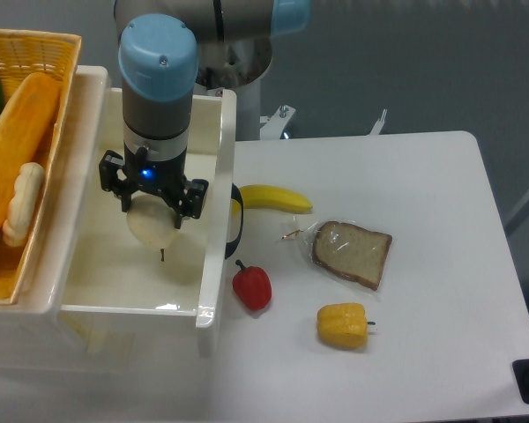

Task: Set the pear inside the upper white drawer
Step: 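Open the gripper to release the pear and lift away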

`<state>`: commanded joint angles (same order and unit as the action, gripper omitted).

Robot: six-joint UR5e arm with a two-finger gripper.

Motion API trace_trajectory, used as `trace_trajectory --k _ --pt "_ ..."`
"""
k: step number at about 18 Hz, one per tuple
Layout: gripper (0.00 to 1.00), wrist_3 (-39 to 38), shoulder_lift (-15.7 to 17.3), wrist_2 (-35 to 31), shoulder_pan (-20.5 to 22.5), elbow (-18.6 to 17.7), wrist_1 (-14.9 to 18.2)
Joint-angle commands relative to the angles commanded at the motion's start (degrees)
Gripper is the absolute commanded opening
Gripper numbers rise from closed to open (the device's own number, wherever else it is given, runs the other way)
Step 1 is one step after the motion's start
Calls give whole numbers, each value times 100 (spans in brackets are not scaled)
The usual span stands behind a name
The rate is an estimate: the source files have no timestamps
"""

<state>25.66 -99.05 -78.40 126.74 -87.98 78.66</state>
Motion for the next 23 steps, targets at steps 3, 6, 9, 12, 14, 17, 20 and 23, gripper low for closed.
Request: trace_trajectory --k 3,6,9,12,14,17,20,23 --pt "100 -9 9 44 26 105 -26" --pt "100 9 245 97 175 106 -18" --pt "100 350 535 97 597 114 -149" --pt "100 825 686 79 1071 88 -228" --pt "100 1220 677 1 1396 88 -237" --pt "100 1878 589 -516 1783 88 -237" --pt "100 2705 431 -773 2204 88 -220" --pt "100 3373 247 -782 2679 79 -229"
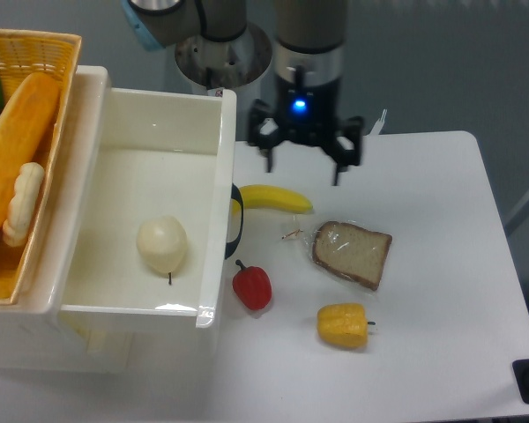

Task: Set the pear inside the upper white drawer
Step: 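Open the gripper to release the pear and lift away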

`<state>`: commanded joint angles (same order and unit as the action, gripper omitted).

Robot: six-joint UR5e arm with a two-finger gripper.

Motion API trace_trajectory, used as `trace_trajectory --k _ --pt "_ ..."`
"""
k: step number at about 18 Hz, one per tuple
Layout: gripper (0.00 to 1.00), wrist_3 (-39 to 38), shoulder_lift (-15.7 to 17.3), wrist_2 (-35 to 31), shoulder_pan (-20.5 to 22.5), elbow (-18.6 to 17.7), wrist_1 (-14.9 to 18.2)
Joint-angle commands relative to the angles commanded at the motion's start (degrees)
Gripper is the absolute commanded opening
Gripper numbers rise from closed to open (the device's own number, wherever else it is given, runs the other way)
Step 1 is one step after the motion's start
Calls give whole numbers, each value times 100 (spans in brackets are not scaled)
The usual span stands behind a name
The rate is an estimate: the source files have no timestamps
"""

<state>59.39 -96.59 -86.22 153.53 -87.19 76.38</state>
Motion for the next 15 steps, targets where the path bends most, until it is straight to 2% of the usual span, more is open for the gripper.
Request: trace_trajectory --k 2,6,10,12,15 --pt "100 483 -262 -35 238 35 -9" --pt "100 766 -632 -88 607 70 -228" --pt "100 1075 -1265 -88 871 132 -746" --pt "100 1092 -1528 -97 916 281 -800" --pt "100 1294 -1723 -176 1003 352 -809"
